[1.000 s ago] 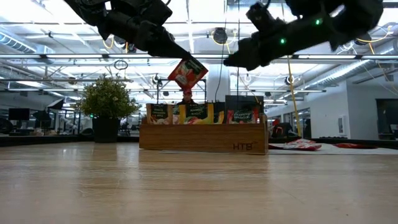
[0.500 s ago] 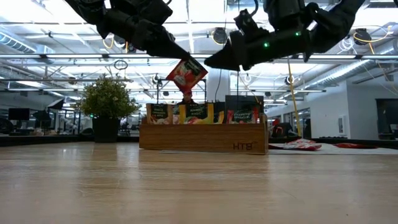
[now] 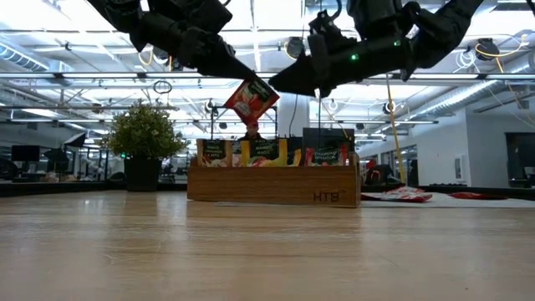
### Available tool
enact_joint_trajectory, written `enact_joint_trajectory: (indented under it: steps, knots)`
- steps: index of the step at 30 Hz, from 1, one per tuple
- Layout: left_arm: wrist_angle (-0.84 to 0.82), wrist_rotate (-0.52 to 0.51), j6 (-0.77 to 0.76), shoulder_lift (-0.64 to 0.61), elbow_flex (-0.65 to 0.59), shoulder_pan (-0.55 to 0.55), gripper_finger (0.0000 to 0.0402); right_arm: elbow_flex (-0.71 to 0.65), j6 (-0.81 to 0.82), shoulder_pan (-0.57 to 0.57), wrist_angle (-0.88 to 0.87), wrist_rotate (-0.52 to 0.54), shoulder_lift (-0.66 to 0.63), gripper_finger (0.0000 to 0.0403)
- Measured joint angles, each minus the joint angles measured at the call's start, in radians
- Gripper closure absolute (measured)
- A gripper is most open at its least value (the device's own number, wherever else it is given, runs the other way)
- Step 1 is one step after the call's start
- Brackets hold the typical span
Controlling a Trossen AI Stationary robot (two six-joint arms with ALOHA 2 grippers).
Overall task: Pick & Place Tea
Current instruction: Put the red tea bag into the right section of the wooden organizer
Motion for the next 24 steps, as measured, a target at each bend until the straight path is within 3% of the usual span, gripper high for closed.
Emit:
enact_joint_trajectory:
  steps: [8, 24]
  knots:
    - [0.002, 0.000, -0.003, 0.000, 0.000, -0.002, 0.0401, 0.050, -0.041, 0.000, -0.006, 0.000, 0.097, 0.0242]
    - [-0.015, 0.000, -0.002, 0.000, 0.000, -0.002, 0.0401, 0.061, -0.058, -0.007, 0.006, 0.002, 0.090, 0.0296]
